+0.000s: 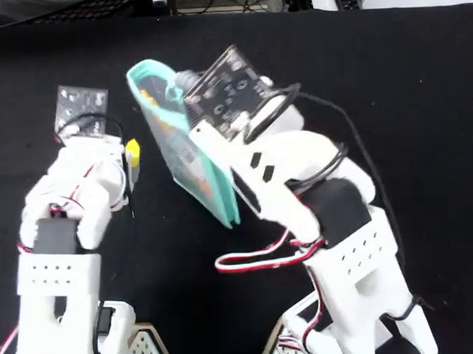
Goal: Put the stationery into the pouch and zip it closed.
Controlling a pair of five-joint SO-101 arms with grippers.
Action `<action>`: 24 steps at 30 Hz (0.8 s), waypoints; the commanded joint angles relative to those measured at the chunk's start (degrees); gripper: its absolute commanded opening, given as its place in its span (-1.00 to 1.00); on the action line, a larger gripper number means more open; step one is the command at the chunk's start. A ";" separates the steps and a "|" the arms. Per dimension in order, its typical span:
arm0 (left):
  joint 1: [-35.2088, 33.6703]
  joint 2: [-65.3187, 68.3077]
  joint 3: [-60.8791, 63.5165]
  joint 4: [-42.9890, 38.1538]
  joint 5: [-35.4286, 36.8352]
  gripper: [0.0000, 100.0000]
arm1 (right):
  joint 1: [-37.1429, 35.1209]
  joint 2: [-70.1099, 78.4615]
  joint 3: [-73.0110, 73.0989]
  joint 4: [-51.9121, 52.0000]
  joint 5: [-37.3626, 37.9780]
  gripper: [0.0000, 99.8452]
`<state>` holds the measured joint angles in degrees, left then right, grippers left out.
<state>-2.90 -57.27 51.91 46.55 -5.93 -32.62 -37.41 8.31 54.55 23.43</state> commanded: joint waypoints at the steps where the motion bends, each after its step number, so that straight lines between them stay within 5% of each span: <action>1: 0.22 -4.31 7.96 -12.13 -0.53 -0.67 | -4.04 -0.92 -4.62 1.76 2.90 -0.98; 5: 0.13 -10.55 10.95 -10.11 -0.53 -0.67 | -5.54 -0.48 -4.70 1.93 3.87 -0.98; 12: -0.13 -29.71 4.09 7.65 0.53 -0.67 | -5.71 1.80 -2.95 -0.70 3.52 -0.98; 20: 4.00 -43.08 3.74 12.92 2.29 -0.65 | -5.36 4.53 -2.95 -5.63 -4.13 -0.98; 24: 8.04 -43.52 5.41 12.84 2.55 -0.45 | -5.36 4.88 -2.95 -5.98 -6.86 -0.97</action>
<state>2.29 -100.35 58.59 58.95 -4.09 -37.71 -32.75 6.99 50.42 18.33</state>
